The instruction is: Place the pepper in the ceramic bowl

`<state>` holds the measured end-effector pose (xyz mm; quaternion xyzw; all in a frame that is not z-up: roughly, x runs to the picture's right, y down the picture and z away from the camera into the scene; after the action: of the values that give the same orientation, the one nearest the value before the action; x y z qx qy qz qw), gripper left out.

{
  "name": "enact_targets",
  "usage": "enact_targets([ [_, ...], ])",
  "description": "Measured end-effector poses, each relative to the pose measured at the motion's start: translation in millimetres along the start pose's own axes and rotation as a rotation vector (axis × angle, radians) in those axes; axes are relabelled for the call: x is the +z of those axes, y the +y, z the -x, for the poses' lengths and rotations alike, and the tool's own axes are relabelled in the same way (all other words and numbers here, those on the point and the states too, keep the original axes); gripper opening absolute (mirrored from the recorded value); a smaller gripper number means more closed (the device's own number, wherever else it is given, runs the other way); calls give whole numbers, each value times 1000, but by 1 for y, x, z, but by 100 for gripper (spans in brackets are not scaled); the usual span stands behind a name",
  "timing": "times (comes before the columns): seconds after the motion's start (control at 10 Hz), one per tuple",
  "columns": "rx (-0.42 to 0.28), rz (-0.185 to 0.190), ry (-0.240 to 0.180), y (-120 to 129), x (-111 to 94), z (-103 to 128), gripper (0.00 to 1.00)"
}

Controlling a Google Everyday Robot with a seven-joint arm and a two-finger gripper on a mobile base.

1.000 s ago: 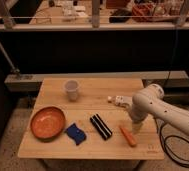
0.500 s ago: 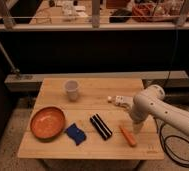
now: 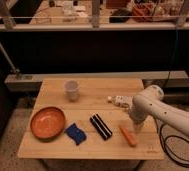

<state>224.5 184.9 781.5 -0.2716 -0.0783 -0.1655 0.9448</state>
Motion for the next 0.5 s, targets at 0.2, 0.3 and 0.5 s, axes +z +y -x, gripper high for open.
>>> enact_targets([
  [0.2,-30,0,3,0,1,0,80],
  [0.3,-59,1,7,1,1,-1,80],
  [0.5,-108,2,12,0,1,-1,80],
])
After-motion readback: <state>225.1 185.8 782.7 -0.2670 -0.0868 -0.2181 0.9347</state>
